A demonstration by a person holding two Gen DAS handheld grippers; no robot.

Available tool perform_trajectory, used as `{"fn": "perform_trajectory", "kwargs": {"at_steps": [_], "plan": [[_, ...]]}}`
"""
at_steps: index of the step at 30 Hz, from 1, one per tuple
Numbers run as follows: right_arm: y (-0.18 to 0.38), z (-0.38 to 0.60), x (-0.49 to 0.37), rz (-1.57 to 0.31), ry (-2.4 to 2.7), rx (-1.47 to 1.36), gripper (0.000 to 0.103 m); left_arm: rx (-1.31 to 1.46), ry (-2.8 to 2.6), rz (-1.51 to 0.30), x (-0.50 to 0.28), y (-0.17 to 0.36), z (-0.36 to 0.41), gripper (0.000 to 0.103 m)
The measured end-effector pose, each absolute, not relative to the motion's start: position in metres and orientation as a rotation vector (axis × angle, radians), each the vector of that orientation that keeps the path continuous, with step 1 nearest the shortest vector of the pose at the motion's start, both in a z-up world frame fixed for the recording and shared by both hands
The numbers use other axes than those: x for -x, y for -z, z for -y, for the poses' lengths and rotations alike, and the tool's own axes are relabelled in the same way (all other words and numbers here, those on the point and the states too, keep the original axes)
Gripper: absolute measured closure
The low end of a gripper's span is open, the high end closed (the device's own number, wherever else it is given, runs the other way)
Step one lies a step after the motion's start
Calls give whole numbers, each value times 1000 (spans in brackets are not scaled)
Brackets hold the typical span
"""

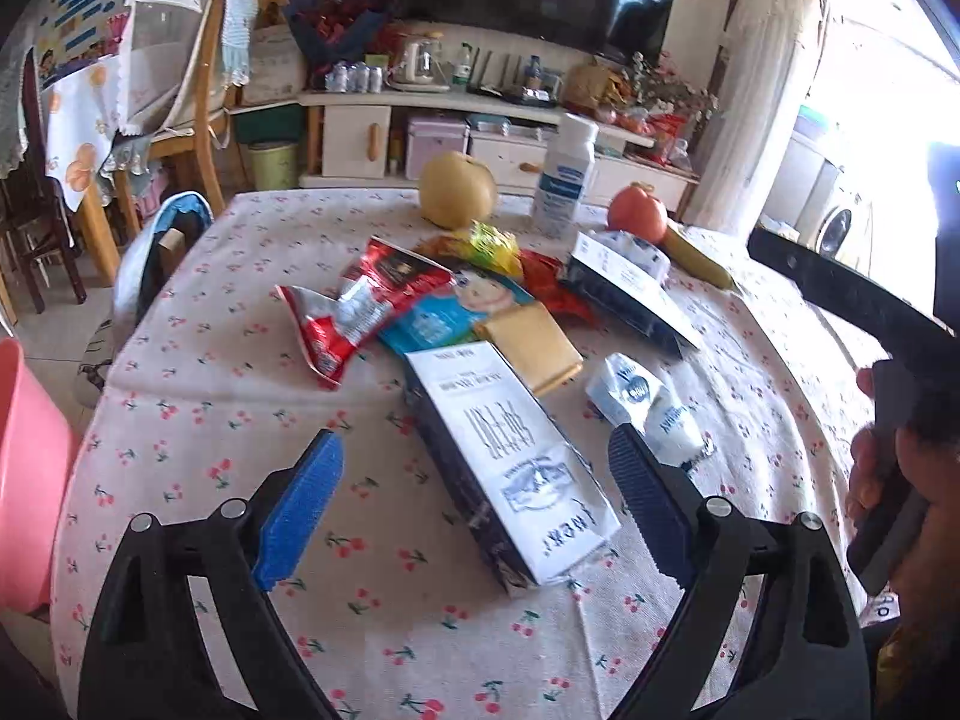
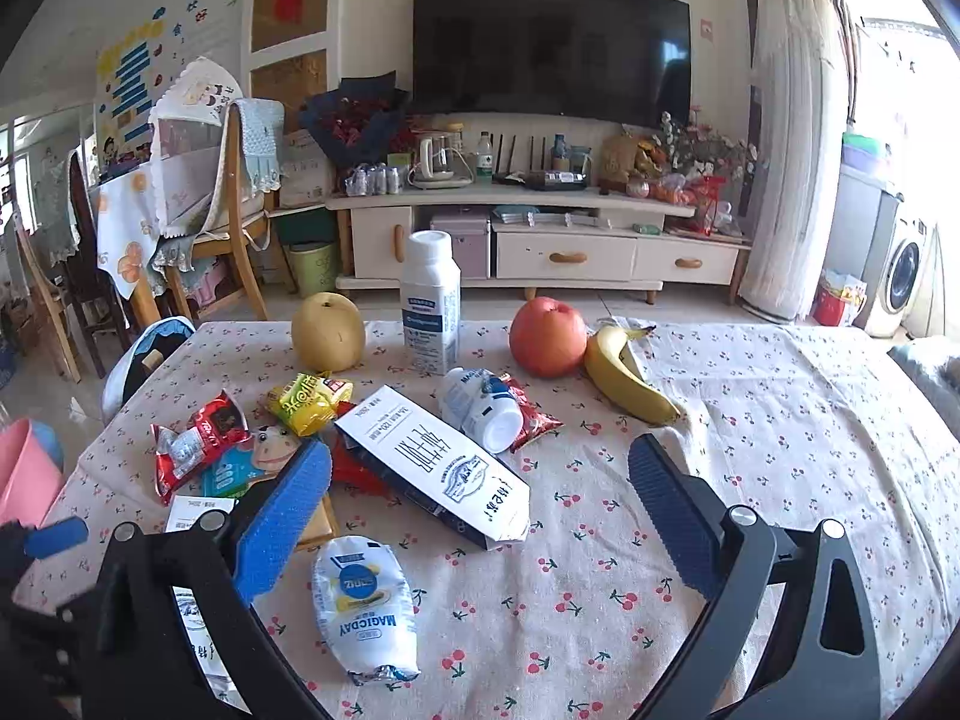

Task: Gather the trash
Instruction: 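Grasp the white milk carton with the left gripper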

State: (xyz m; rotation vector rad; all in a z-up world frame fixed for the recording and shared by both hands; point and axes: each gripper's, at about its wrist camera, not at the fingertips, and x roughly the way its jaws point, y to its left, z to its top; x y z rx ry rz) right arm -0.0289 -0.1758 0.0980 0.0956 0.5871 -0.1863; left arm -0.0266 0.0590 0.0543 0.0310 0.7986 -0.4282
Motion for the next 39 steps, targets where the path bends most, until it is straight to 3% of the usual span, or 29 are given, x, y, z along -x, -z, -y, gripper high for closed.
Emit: {"fn": "perform_trajectory", "kwargs": {"at_steps": [8,24,39], "plan": [[-70,190,-6,-701,126,-162,5,-75,367,-893,18,-29,-35,13],[-25,168,-83,-823,-57,93,5,-112,333,-933,-1,-19,-25,22],[-16,160,-78,-940,-98,10,5,-5,259,-1024,-23,-9,-66,22]]}}
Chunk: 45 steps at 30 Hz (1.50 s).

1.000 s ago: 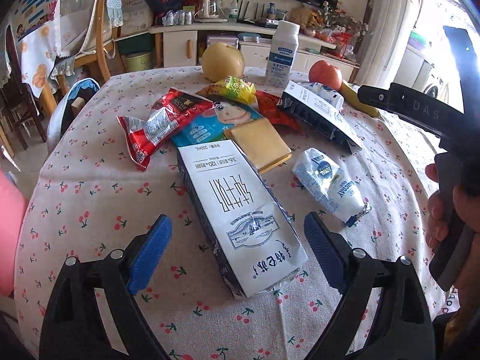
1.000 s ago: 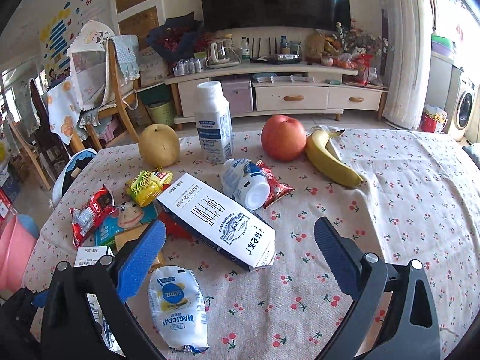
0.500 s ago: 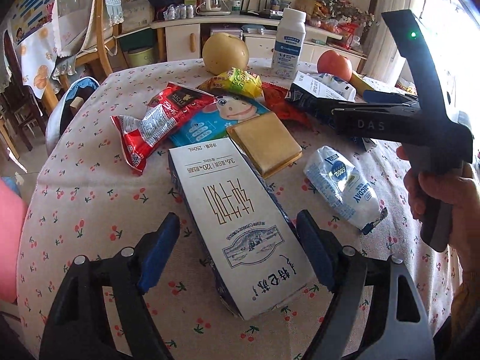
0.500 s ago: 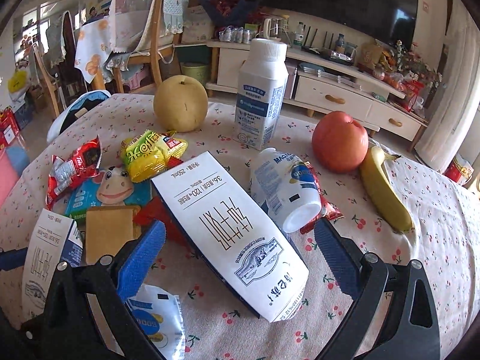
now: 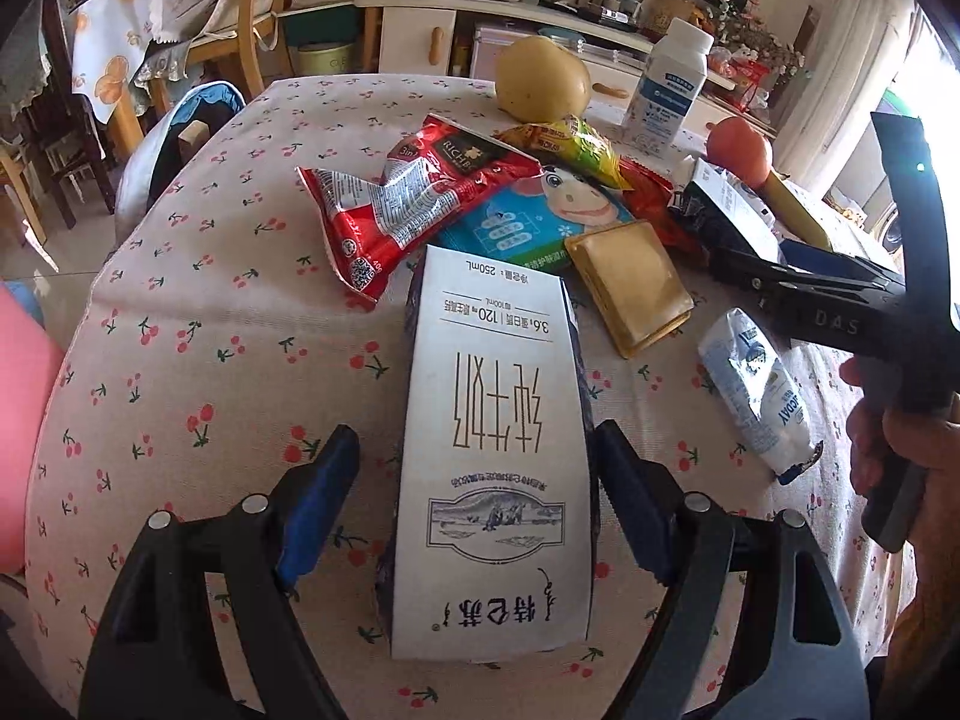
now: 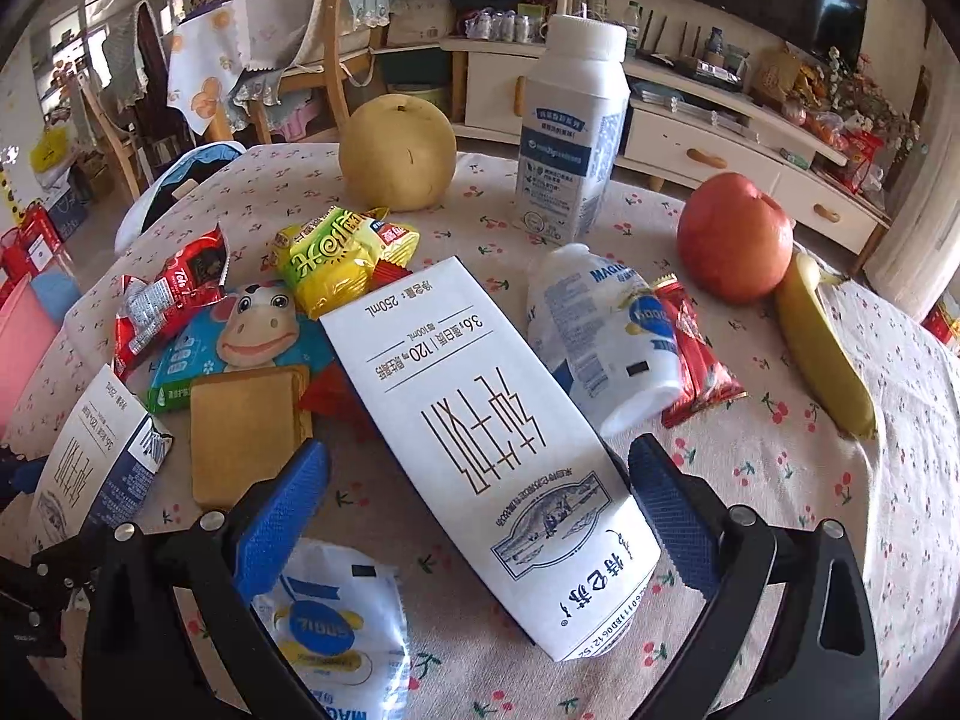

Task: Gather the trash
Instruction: 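Grasp the white milk carton with the left gripper, then drop the milk carton into the bucket with the left gripper while the right drops the Magicday bag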

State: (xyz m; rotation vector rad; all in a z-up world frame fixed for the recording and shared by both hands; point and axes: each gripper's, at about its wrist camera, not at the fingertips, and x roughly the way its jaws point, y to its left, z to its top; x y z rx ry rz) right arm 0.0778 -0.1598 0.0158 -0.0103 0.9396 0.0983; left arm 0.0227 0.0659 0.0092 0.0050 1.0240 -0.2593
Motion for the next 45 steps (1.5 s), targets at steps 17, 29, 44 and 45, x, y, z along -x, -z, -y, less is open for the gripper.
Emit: {"fn": "perform_trajectory", "kwargs": {"at_steps": [17,29,44,45], "plan": [[-18,126,-9,-982,-133,-53,10,-37,253,-988,-23,-11,-70,37],[-5,112,-14,-945,-87,37,37,-1,296,-938,-20,-26,-82,38],[-22,90,-11,-848,-29,45,42,86,339,-862,-10,-47,-115,38],[-24,89,-10,-844,-28,26,42,93,338,-859,-10,-48,-118,38]]}}
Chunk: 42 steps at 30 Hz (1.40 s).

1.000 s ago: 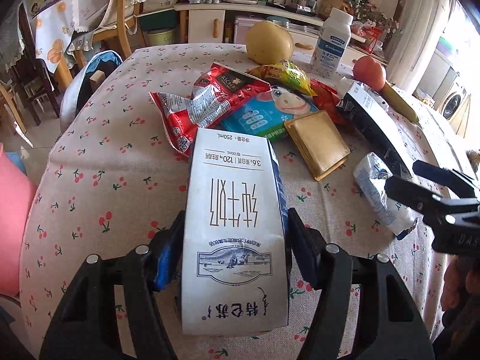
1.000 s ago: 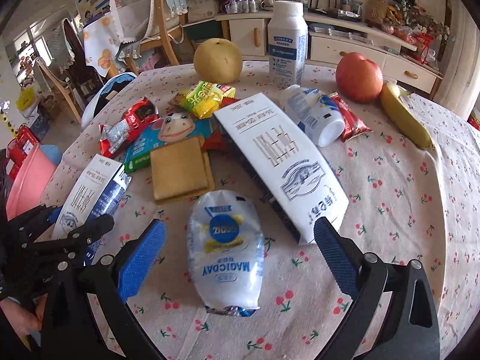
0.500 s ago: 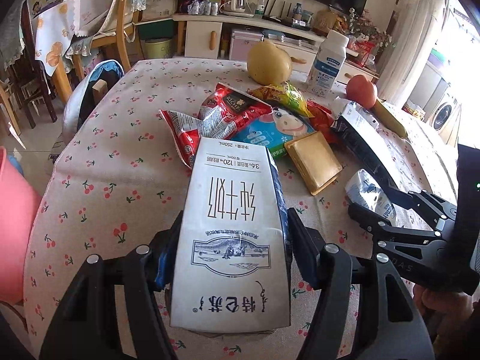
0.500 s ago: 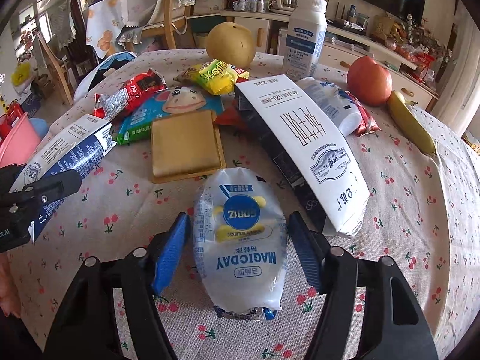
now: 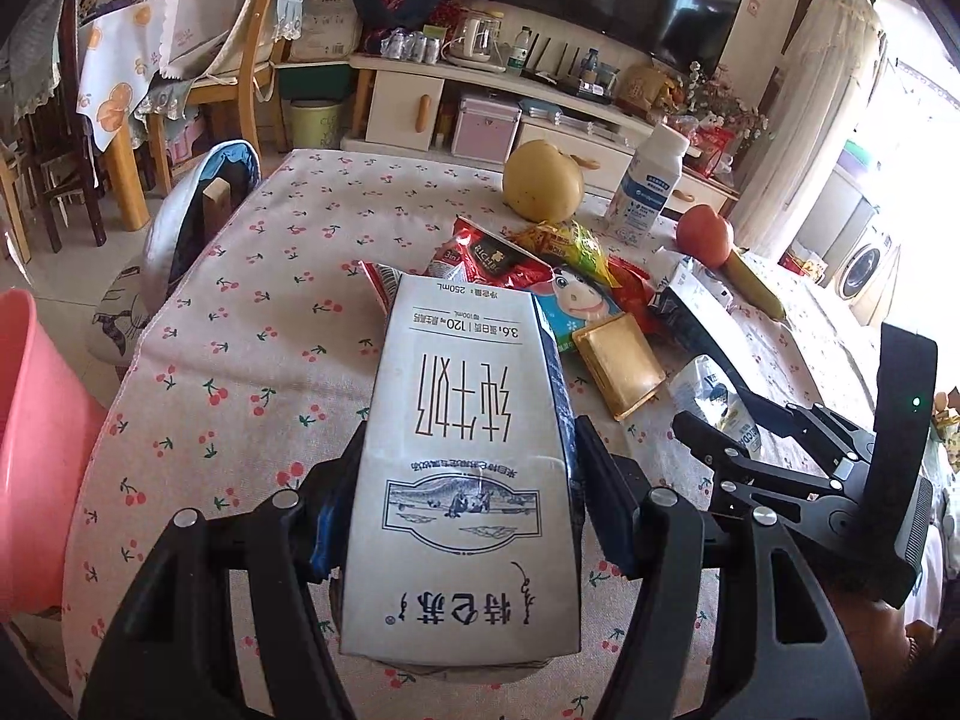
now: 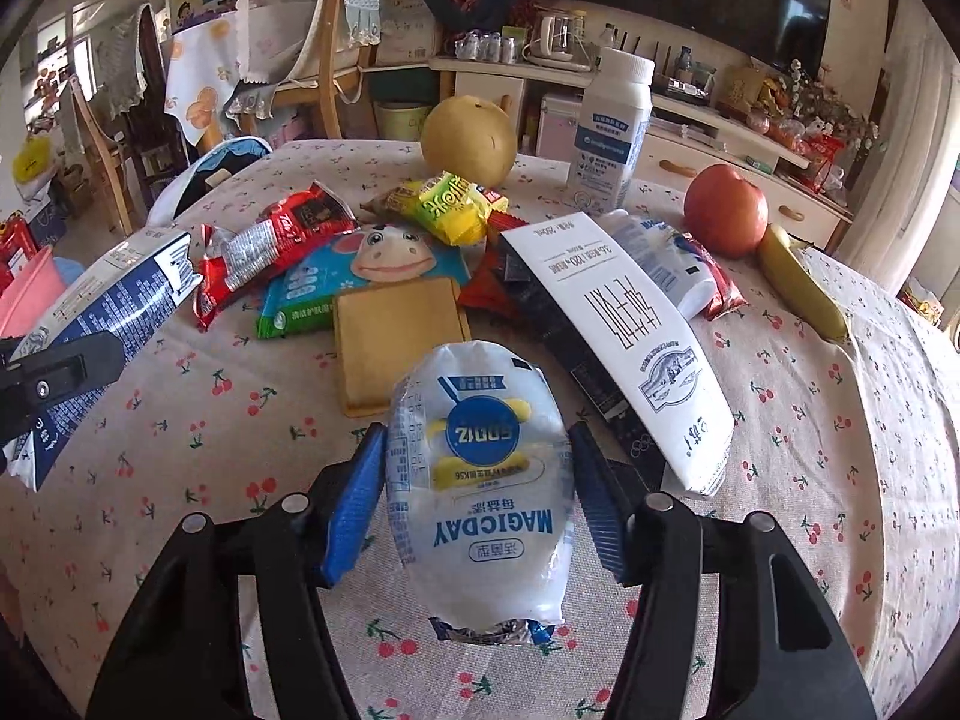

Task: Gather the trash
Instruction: 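Drop the milk carton into the bucket with the left gripper while the right drops the Magicday bag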

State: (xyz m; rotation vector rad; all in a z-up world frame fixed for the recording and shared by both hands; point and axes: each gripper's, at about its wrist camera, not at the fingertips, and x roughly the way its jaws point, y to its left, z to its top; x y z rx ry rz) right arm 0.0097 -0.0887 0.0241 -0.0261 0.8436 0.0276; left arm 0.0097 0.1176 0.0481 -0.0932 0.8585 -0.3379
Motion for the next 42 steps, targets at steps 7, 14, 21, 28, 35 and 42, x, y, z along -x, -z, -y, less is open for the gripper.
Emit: {"fn": "perform_trajectory", "kwargs": {"at_steps": [7,14,21,28,35,42], "plan": [[-44,76,-5,-815,-73,-134,42,155,312,-817,-8,-62,-147,38],[-76,25,-8,-764,-203,-233,42,229,246,-774,-8,-76,-188,38],[-104,-57,-27,-746,-397,-297,42,326,100,-709,-10,-92,-255,38],[-128,-152,-48,-751,-580,-280,42,470,-139,-689,-10,-93,-346,38],[-125,-224,-65,-793,-677,-279,42,627,-282,-751,-14,-74,-412,38],[-107,-254,-76,-854,-695,-270,36,691,-304,-789,-16,-61,-433,38]]}}
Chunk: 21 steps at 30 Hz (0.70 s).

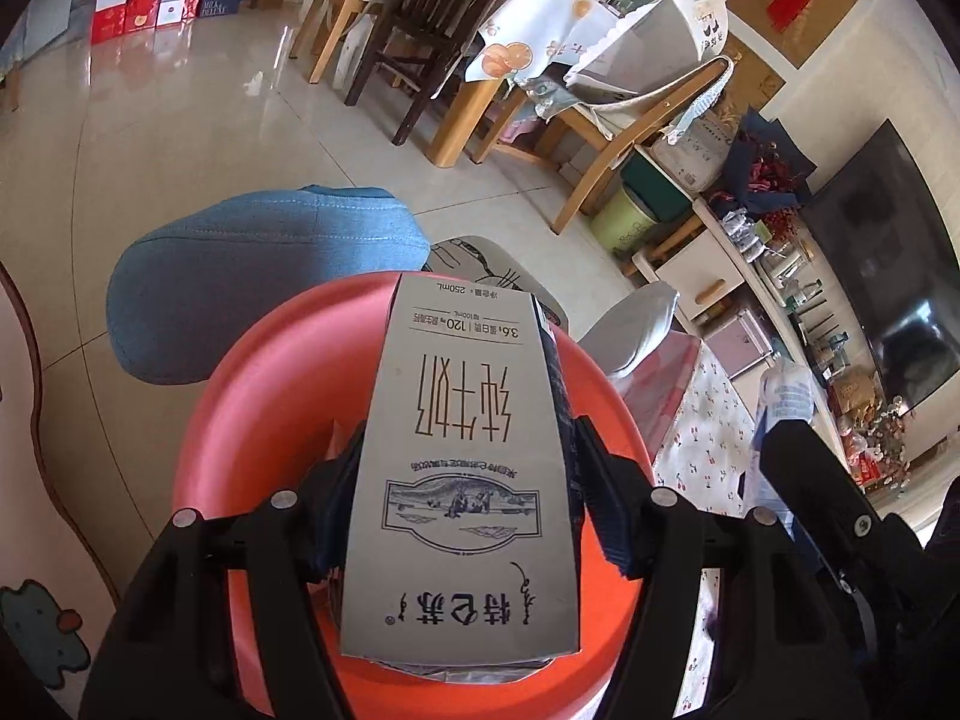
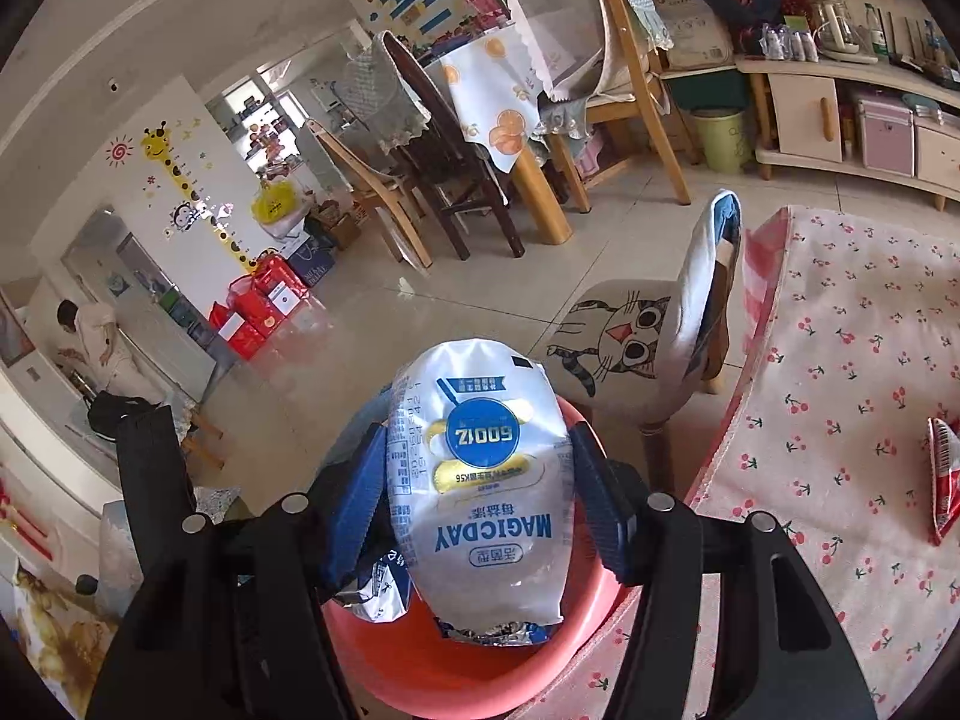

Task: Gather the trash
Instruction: 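Drop the milk carton into the bucket with the left gripper while the right drops the Magicday bag, then return both tools to the table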

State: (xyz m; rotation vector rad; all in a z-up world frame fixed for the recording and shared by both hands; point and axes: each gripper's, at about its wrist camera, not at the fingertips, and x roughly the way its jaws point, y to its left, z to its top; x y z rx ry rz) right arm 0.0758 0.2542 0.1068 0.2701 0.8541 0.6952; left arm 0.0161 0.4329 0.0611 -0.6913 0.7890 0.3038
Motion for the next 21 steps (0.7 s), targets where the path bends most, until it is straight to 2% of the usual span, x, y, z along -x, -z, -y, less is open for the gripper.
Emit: {"fn": "perform_trajectory", "kwargs": {"at_steps": [3,6,8,15,21], "plan": [[-103,-252,-75,-867,-642,-266,20,710,-322,-782,-14,-59,-436,36],[-103,-240,-70,-852,-609,-256,19,699,-353,-747,-12,-61,-436,23],[-104,-229,-64,-829,-575,-230,13,695,-367,-690,-7,-66,-435,19],[-104,-191,-39,-762,-475,-100,12,686,-323,-451,7,-85,-420,12],[-101,-165,-22,-704,-411,-9,10,652,-215,-391,1,-97,-397,6]]}}
